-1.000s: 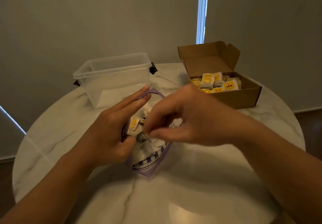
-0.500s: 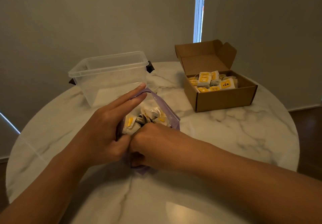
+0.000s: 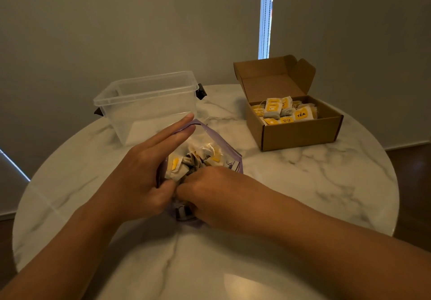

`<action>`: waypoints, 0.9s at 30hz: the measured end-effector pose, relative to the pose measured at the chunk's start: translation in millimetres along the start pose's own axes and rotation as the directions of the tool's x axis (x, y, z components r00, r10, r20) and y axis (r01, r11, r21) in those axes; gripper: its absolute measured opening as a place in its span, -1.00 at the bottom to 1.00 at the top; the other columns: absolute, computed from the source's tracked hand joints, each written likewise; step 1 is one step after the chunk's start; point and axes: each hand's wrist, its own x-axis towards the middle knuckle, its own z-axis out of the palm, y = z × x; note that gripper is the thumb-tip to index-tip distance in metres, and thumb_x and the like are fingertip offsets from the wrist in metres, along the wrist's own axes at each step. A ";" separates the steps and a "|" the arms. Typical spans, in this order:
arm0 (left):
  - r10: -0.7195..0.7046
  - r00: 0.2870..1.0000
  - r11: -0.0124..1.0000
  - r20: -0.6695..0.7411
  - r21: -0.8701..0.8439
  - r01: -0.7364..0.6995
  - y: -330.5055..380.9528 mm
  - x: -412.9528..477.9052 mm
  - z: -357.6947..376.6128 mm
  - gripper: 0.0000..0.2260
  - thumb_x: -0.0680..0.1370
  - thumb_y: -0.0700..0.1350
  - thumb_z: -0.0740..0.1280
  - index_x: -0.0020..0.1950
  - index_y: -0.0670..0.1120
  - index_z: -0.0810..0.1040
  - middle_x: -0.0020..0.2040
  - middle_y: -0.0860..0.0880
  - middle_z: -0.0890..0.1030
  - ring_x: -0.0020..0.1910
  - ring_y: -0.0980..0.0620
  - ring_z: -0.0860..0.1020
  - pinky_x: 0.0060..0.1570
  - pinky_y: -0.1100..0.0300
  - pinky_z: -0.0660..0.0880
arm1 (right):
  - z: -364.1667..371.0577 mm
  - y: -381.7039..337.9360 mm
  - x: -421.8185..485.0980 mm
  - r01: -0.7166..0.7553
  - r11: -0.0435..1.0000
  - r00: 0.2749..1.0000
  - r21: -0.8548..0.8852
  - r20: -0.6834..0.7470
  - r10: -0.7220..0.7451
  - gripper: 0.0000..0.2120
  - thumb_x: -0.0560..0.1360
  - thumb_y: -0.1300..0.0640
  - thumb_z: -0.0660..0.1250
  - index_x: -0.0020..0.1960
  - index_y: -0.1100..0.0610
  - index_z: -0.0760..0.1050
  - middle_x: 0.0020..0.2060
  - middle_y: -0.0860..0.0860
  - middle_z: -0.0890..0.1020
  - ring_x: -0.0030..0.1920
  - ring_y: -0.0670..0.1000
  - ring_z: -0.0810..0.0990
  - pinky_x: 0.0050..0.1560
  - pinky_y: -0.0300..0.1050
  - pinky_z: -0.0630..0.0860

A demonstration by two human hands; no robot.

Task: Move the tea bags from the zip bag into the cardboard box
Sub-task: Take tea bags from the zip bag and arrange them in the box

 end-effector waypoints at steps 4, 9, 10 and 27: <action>0.004 1.000 1.000 -0.016 0.009 -0.004 -5.7 8.0 3.2 -0.25 0.28 -0.38 0.29 0.51 -0.22 0.33 0.56 -0.07 0.27 0.27 0.07 0.22 -0.02 0.67 0.24 | -16.8 9.8 -8.5 -0.070 0.993 0.989 0.091 -0.125 0.081 -0.80 0.53 0.20 0.35 0.15 0.10 0.59 0.02 0.05 0.67 0.00 0.04 0.62 -0.03 0.00 0.60; 0.060 0.998 0.998 0.032 0.025 -0.061 -7.5 29.7 2.3 -0.27 0.30 -0.38 0.31 0.51 -0.25 0.32 0.56 -0.11 0.26 0.23 0.27 0.26 -0.17 0.67 0.28 | -34.8 31.3 -20.9 -0.113 0.912 0.938 0.394 -0.259 0.228 -0.89 0.49 0.21 0.40 -0.02 0.09 0.65 -0.17 -0.05 0.68 -0.16 -0.10 0.65 -0.11 -0.12 0.62; 0.065 0.997 0.997 0.041 0.025 -0.066 -8.3 32.7 2.6 -0.26 0.29 -0.38 0.30 0.50 -0.25 0.32 0.56 -0.11 0.26 0.22 0.26 0.20 -0.17 0.68 0.27 | -38.7 34.5 -22.7 -0.115 0.887 0.930 0.448 -0.265 0.255 -0.89 0.49 0.23 0.40 -0.02 0.09 0.65 -0.17 -0.05 0.68 -0.16 -0.10 0.65 -0.11 -0.12 0.63; 0.020 1.000 1.000 0.008 -0.022 -0.020 -16.4 19.0 14.6 -0.25 0.29 -0.34 0.30 0.51 -0.15 0.35 0.57 0.01 0.27 0.23 0.20 0.26 -0.19 0.64 0.33 | -107.1 110.7 -48.8 0.160 0.333 0.693 0.929 -0.347 0.632 -0.86 0.47 0.31 0.34 0.03 0.24 0.58 -0.08 0.11 0.69 0.02 0.10 0.68 -0.01 0.01 0.63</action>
